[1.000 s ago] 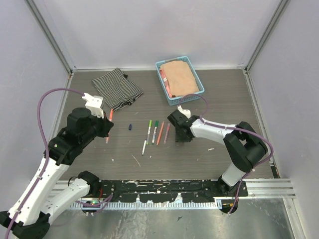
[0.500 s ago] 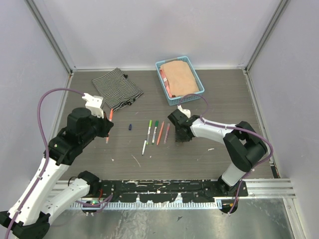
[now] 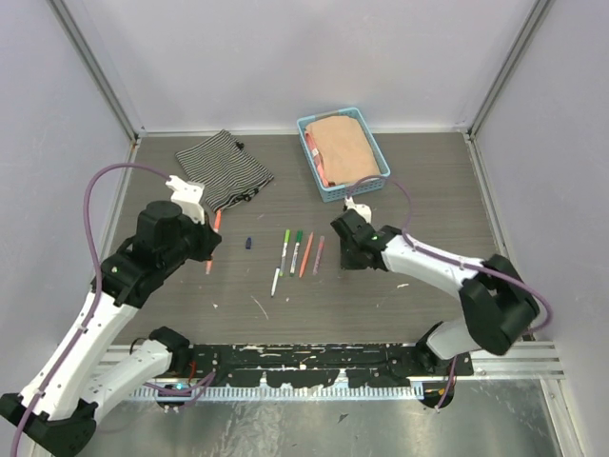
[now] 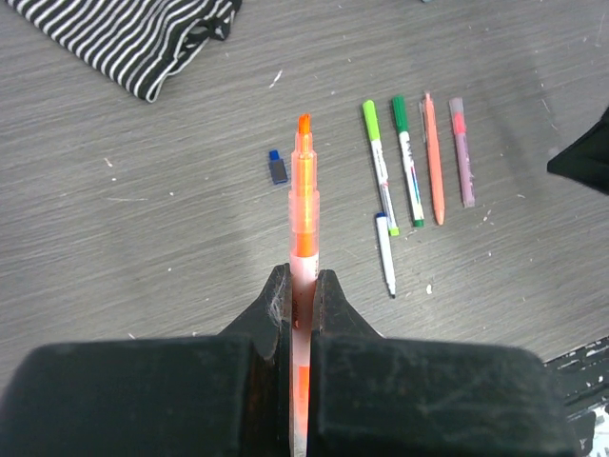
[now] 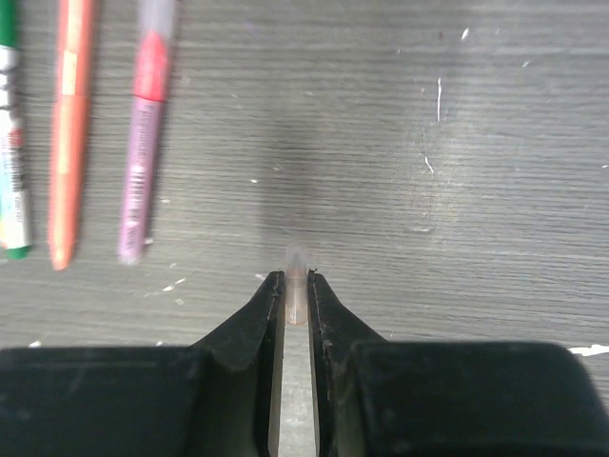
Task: Insert the pens into the pen caps
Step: Insert the pen cap onto the pen.
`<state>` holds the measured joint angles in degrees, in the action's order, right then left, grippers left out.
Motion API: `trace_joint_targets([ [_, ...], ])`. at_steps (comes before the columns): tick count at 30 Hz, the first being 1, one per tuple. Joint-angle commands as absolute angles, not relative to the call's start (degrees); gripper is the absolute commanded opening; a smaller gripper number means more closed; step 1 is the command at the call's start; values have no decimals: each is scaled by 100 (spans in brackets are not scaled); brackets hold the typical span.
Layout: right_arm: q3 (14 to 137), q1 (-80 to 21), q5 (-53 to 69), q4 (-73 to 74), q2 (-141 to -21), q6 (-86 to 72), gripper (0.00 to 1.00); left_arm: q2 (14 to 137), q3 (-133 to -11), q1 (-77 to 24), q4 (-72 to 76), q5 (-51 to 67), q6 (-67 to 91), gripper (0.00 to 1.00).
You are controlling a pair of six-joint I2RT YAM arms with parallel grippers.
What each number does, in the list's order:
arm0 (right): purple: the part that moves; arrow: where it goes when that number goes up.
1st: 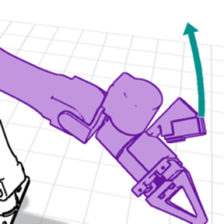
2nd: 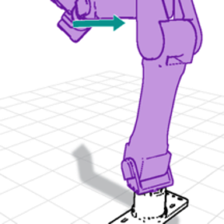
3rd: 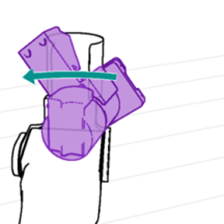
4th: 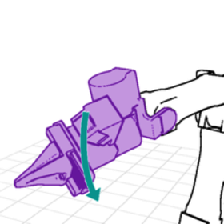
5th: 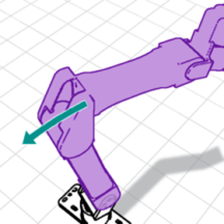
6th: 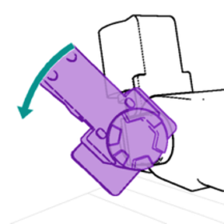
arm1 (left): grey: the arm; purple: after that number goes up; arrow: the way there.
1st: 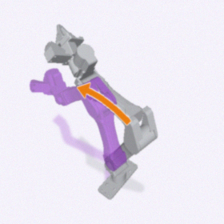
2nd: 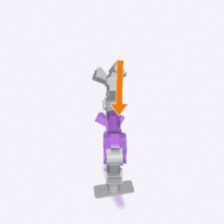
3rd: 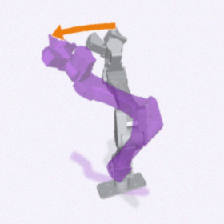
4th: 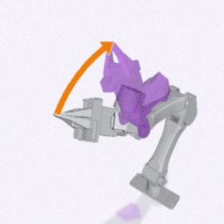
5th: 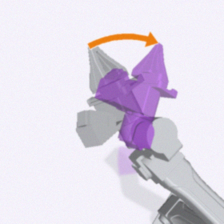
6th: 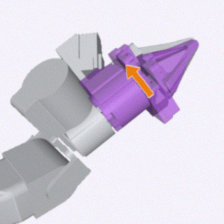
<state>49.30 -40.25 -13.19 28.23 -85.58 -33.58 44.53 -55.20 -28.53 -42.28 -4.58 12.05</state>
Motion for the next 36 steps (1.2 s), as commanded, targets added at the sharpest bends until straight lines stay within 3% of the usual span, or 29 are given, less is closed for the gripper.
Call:
trace_joint_targets([
  [1, 4891, -4008, -1401, 2480, -7645, -3084, 11, 4695, -5764, -2830, -4047, -22, 1235, 0],
  [12, 4442, -4008, -857, 825, -5796, -3164, 6, 4983, -5399, -3029, -2754, 1269, 2071, 0],
  [23, 3954, -4009, -396, -879, -4906, -3690, 1, 5524, -5256, -5167, -1181, -114, 2216, 0],
  [36, 3466, -4013, -195, -2496, -4263, -4397, 0, 5960, -5287, -5445, -372, 483, 2171, 0],
])
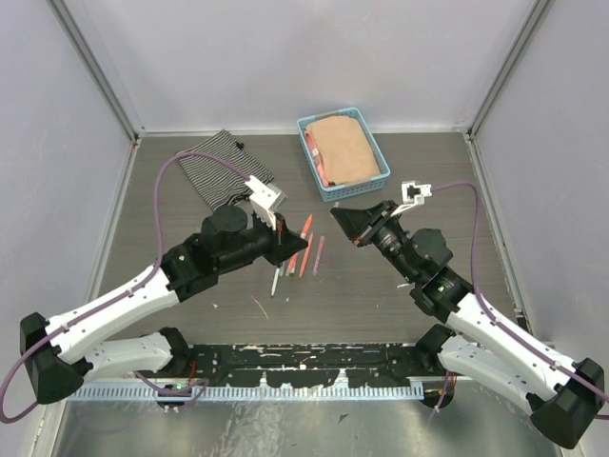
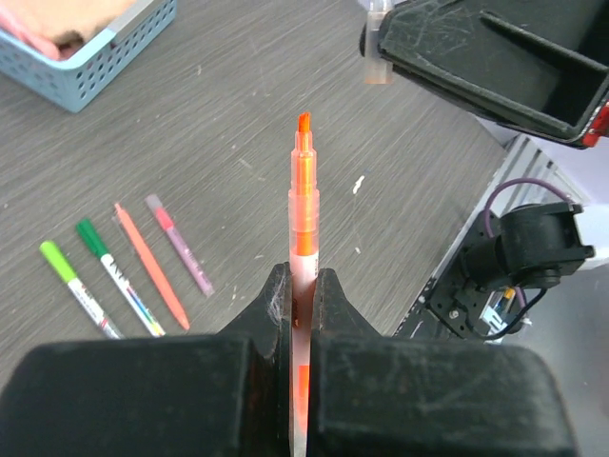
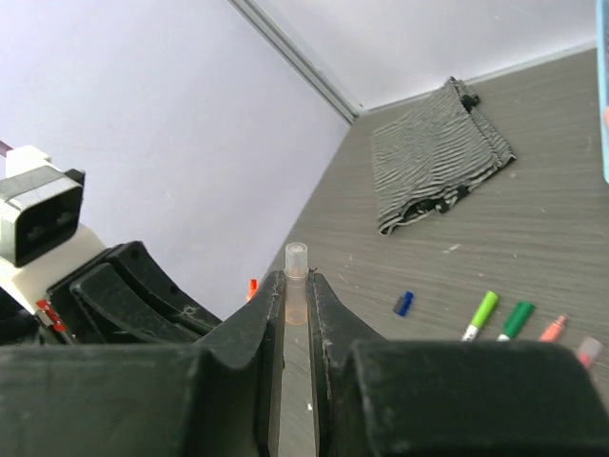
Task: Insert the pens into the pen caps
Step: Insert the pen cap onto the pen.
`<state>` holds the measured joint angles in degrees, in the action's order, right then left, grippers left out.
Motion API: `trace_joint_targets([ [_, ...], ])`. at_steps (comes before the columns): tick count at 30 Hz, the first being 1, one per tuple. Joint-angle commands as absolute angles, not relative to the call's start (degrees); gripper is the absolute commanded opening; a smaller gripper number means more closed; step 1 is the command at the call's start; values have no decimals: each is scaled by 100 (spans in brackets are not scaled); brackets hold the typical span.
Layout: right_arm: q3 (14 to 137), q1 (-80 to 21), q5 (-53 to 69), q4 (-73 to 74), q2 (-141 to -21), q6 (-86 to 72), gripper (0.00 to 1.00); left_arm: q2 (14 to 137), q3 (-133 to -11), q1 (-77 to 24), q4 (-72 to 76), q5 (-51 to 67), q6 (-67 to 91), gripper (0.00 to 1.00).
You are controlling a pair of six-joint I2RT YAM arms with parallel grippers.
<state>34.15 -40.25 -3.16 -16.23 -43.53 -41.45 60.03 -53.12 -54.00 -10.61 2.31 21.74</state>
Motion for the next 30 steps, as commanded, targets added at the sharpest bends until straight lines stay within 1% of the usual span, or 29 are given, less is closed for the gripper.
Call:
trace_joint_targets([
  [1, 3482, -4008, -194, -2516, -4275, -4421, 0, 5952, -5272, -5444, -324, 517, 2171, 0],
  [12, 3528, -4013, 97, -3127, -4566, -4821, 0, 6005, -5264, -5453, -119, 844, 2168, 0],
  [30, 3638, -4024, 42, -3047, -4678, -5057, 0, 6057, -5326, -5466, -272, 1013, 2146, 0],
])
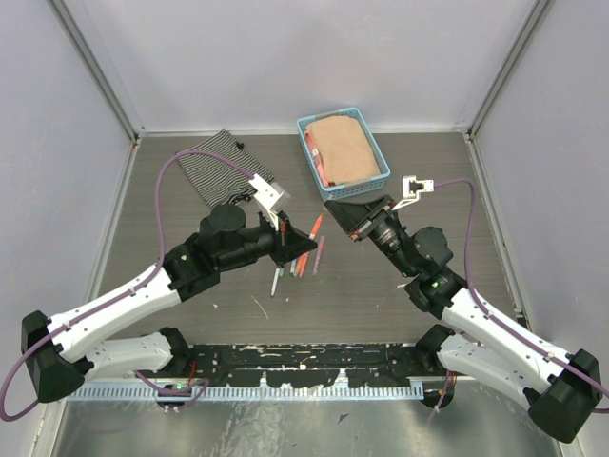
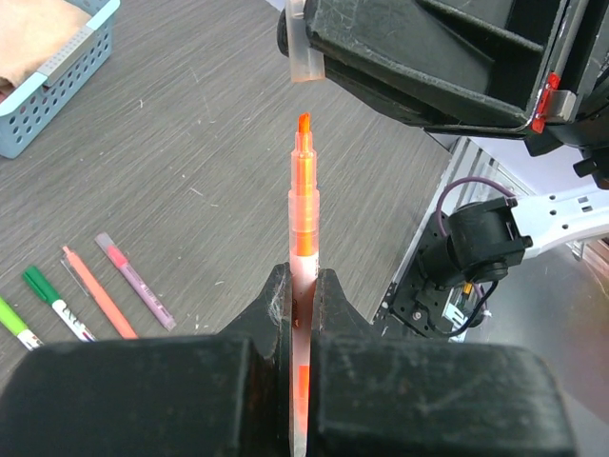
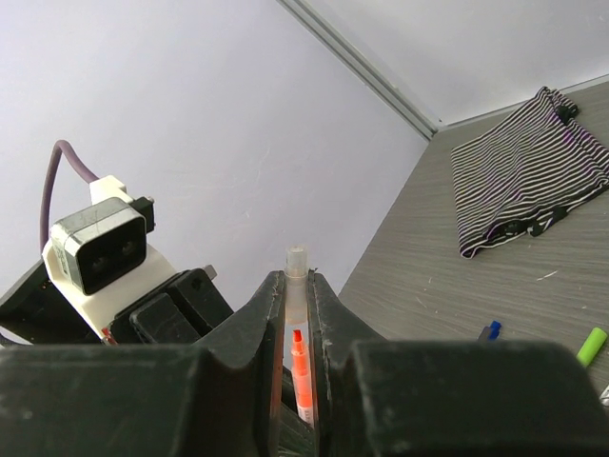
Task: Insert the pens into the pen caps
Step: Insert the pen cap onto the pen.
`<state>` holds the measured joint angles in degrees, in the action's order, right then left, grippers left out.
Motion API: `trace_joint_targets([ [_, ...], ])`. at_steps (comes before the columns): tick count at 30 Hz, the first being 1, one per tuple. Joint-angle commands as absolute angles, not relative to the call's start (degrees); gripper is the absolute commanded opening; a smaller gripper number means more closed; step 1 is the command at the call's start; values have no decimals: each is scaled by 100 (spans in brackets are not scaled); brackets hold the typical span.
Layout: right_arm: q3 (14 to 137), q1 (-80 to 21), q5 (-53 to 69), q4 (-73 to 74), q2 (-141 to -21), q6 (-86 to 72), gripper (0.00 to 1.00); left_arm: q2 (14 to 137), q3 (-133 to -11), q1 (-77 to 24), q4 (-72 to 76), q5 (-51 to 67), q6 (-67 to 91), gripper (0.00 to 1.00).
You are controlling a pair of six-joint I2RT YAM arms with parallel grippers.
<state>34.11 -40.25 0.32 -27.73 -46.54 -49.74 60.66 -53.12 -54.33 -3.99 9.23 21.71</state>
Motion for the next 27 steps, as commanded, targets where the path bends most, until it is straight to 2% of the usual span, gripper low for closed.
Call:
trace_joint_targets([
  [1, 3650, -4023, 51, -3027, -4684, -5061, 0, 6042, -5322, -5461, -272, 1008, 2145, 0],
  [27, 3712, -4033, 308, -2812, -4812, -4935, 0, 6108, -5409, -5460, -295, 867, 2128, 0],
])
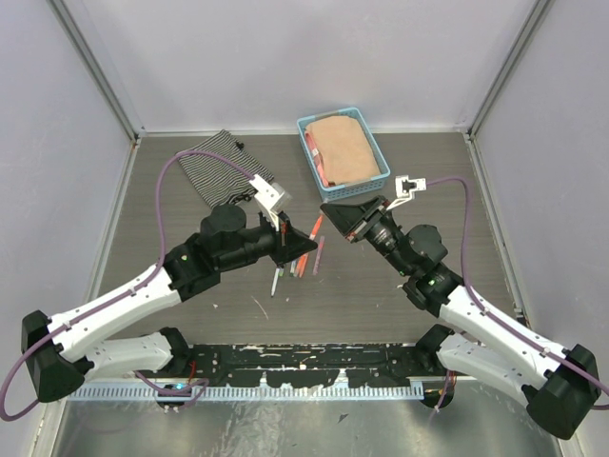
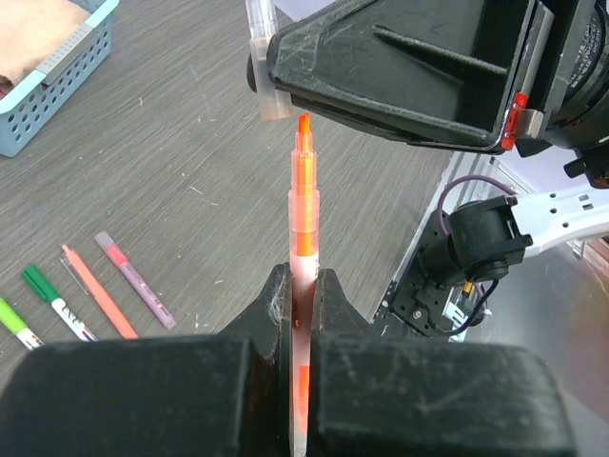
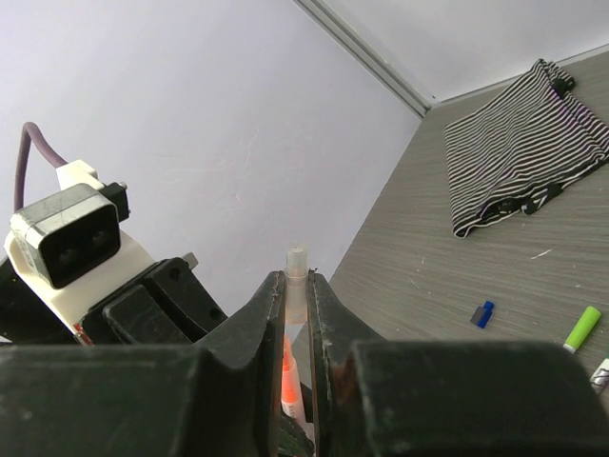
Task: Insert the pens into the pen caps
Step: Insert the pen cap onto the pen.
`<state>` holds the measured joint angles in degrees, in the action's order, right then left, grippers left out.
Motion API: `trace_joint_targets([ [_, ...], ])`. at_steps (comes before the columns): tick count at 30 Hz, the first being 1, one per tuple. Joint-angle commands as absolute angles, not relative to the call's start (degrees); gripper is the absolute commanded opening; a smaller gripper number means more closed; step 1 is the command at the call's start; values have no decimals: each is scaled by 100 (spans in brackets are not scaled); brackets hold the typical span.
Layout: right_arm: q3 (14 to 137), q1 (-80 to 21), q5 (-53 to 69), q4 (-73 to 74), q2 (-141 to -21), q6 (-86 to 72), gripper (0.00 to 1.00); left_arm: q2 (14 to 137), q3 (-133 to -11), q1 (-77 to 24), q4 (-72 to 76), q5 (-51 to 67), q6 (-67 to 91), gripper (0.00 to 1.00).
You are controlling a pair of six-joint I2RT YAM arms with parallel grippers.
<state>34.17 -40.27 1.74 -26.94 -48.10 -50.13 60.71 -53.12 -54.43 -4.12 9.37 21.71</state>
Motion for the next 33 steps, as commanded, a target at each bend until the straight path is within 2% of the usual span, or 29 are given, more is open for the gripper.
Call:
trace_joint_targets([
  [1, 3713, -4030, 308, -2783, -4821, -4917, 0, 6115, -5406, -5468, -286, 855, 2135, 0],
  [33, 3763, -4042, 0, -2449, -4623, -4825, 0, 6228, -5424, -5469, -193, 822, 2206, 0],
])
